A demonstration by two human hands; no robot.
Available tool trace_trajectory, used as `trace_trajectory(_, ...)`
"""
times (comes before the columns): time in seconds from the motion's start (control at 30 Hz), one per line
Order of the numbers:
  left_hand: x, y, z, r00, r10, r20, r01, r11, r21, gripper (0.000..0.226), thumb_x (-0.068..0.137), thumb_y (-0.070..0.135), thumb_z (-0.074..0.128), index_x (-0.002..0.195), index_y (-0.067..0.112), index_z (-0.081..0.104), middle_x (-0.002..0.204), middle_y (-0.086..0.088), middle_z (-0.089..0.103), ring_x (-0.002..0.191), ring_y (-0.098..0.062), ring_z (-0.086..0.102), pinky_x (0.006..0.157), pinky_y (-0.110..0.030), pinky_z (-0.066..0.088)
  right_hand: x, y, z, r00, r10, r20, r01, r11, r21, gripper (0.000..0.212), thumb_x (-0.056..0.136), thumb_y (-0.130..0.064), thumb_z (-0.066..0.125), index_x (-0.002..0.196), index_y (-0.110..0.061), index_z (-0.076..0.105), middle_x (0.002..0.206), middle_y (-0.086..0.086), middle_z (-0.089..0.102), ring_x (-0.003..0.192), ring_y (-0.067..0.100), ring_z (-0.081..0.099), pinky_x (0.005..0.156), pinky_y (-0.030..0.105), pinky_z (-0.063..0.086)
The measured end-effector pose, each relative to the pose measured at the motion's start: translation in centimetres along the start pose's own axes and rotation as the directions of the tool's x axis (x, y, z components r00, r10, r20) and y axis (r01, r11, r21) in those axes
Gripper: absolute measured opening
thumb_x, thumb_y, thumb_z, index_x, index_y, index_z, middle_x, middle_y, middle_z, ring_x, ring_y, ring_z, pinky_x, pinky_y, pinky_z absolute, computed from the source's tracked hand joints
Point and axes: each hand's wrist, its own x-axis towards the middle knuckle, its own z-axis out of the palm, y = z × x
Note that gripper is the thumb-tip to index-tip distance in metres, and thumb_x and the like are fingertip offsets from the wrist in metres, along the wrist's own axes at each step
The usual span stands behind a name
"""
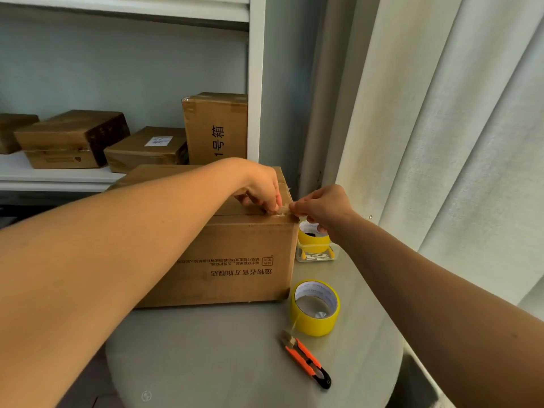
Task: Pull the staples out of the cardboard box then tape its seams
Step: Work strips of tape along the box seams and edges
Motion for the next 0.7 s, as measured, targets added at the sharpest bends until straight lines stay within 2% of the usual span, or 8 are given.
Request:
trace_trajectory(0.13, 0.1, 0.3, 0.3, 1.000, -0.006, 0.020, 0.004, 0.995, 0.096, 0.024, 0.087, 0.022, 0.067, 0.108, 0.012, 0.067, 0.087, -0.004, 0.058, 0.054, -0.010, 0.039, 0.040, -0.018, 0.031, -0.1, 0.1, 0.0, 0.998, 0.023, 0.062, -0.018, 0.997, -0.075, 0.019, 0.082, -0.022, 0.075, 0.085, -0.006, 0.066, 0.072, 0.005, 0.055, 0.060, 0.012, 0.051, 0.045, 0.022, 0.040)
trace_trajectory(0.2, 0.1, 0.7, 0.6, 1.000, -0.011, -0.003, 0.012, 0.985, 0.173, 0.030, 0.086, 0.026, 0.068, 0.111, 0.011, 0.065, 0.093, -0.005, 0.057, 0.054, -0.011, 0.040, 0.041, -0.018, 0.032, -0.2, 0.3, -0.1, 0.998, 0.016, 0.068, -0.010, 0.996, -0.084, 0.018, 0.082, -0.022, 0.074, 0.083, -0.007, 0.066, 0.070, 0.005, 0.055, 0.059, 0.012, 0.051, 0.044, 0.022, 0.038)
trace_trajectory(0.27, 0.1, 1.1, 0.7, 1.000, -0.022, -0.012, 0.024, 0.973, 0.230, 0.036, 0.086, 0.029, 0.067, 0.116, 0.009, 0.063, 0.098, -0.007, 0.056, 0.059, -0.015, 0.045, 0.044, -0.019, 0.034, -0.3, 0.5, -0.1, 0.998, 0.002, 0.066, 0.004, 0.996, -0.090, 0.017, 0.082, -0.023, 0.074, 0.079, -0.008, 0.065, 0.070, 0.005, 0.056, 0.059, 0.012, 0.051, 0.044, 0.022, 0.038)
trace_trajectory(0.37, 0.0, 1.2, 0.5, 0.998, -0.057, 0.022, 0.050, 0.967, 0.250, 0.042, 0.087, 0.033, 0.065, 0.119, 0.005, 0.061, 0.096, -0.007, 0.056, 0.080, -0.029, 0.057, 0.047, -0.021, 0.035, -0.4, 0.4, -0.1, 0.997, -0.005, 0.076, 0.013, 0.994, -0.107, 0.018, 0.082, -0.024, 0.074, 0.079, -0.008, 0.065, 0.070, 0.004, 0.056, 0.059, 0.011, 0.051, 0.045, 0.022, 0.039)
trace_trajectory(0.53, -0.1, -0.3, 0.2, 0.992, -0.121, 0.039, 0.113, 0.979, 0.168, 0.050, 0.084, 0.044, 0.066, 0.115, 0.005, 0.064, 0.091, -0.007, 0.055, 0.068, -0.019, 0.045, 0.049, -0.022, 0.031, -0.5, 0.3, -0.1, 0.995, 0.020, 0.095, -0.010, 0.994, -0.105, 0.021, 0.083, -0.025, 0.073, 0.087, -0.006, 0.064, 0.071, 0.005, 0.055, 0.056, 0.012, 0.050, 0.045, 0.022, 0.040)
trace_trajectory(0.6, -0.3, -0.8, 0.0, 0.989, -0.143, 0.031, 0.138, 0.983, 0.119, 0.044, 0.086, 0.042, 0.065, 0.113, 0.008, 0.064, 0.082, -0.006, 0.053, 0.054, -0.013, 0.039, 0.048, -0.022, 0.030, -0.5, 0.4, -0.1, 0.995, 0.021, 0.099, -0.012, 0.996, -0.091, 0.021, 0.084, -0.024, 0.072, 0.089, -0.005, 0.065, 0.070, 0.005, 0.055, 0.055, 0.012, 0.049, 0.045, 0.022, 0.040)
trace_trajectory(0.7, -0.7, -1.4, 0.4, 0.990, -0.135, 0.029, 0.135, 0.991, 0.007, 0.027, 0.089, 0.029, 0.064, 0.110, 0.014, 0.059, 0.077, -0.004, 0.049, 0.051, -0.010, 0.034, 0.041, -0.018, 0.030, -0.5, 0.6, 0.3, 0.994, 0.025, 0.107, -0.017, 0.997, -0.080, 0.020, 0.085, -0.025, 0.071, 0.088, -0.007, 0.064, 0.069, 0.005, 0.053, 0.057, 0.013, 0.049, 0.046, 0.022, 0.043)
